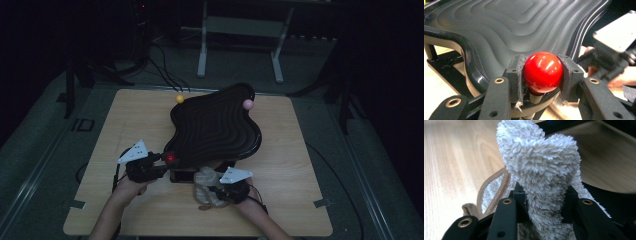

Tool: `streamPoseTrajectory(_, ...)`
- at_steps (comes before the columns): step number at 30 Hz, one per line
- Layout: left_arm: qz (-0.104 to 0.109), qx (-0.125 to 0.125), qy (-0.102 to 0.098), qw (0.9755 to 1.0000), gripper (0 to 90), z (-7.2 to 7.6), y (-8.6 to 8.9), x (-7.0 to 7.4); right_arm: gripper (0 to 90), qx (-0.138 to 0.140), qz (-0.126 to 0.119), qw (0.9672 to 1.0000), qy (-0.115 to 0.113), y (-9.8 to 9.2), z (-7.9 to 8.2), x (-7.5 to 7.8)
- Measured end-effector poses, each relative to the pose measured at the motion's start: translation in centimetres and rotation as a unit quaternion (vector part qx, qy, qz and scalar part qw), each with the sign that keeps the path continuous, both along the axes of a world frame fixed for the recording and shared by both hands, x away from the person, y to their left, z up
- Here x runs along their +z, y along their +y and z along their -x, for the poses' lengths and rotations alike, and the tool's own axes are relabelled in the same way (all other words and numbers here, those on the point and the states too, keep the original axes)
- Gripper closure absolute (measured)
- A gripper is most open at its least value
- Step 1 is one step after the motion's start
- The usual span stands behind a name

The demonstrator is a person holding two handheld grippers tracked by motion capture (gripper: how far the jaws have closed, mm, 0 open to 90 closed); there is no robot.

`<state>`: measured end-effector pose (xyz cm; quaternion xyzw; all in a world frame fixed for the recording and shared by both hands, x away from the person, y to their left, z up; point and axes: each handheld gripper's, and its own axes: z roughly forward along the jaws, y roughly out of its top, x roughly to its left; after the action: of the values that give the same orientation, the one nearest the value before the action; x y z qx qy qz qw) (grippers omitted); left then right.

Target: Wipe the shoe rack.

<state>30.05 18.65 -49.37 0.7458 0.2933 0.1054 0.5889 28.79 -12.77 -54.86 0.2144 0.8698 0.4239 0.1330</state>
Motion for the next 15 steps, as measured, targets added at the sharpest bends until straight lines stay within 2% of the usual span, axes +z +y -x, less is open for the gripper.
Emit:
streamPoseTrajectory(2,0.000,0.001,0.000,1.0000,59.0,0.0,0.0,0.0,65.8,0.006,0.016,0.9998,-0.013,0.1,0.0,0.1)
streamPoseTrajectory(3,0.000,0.001,0.000,1.0000,59.0,0.0,0.0,0.0,65.6,0.003,0.015,0.9998,-0.010,-0.2,-0.5,0.2)
streamPoseTrajectory(4,0.001,0.001,0.000,1.0000,59.0,0.0,0.0,0.0,65.1,-0.015,0.014,0.9998,-0.010,-0.8,-1.2,0.4)
streamPoseTrajectory(8,0.002,0.000,0.000,1.0000,59.1,-0.1,-0.1,0.0,64.9,-0.049,0.016,0.9986,-0.012,-2.1,-2.5,0.8)
streamPoseTrajectory(10,0.001,-0.003,0.001,1.0000,59.1,-0.2,-0.1,0.0,65.0,-0.051,0.013,0.9985,-0.014,-2.3,-2.6,1.1)
streamPoseTrajectory(12,0.001,-0.003,0.001,1.0000,59.1,-0.2,-0.1,0.0,65.1,-0.049,-0.004,0.9987,-0.016,-2.4,-2.6,1.5)
streamPoseTrajectory(15,0.001,-0.004,0.000,1.0000,59.1,-0.2,-0.1,0.0,65.1,-0.053,-0.006,0.9980,-0.032,-2.3,-2.6,1.8)
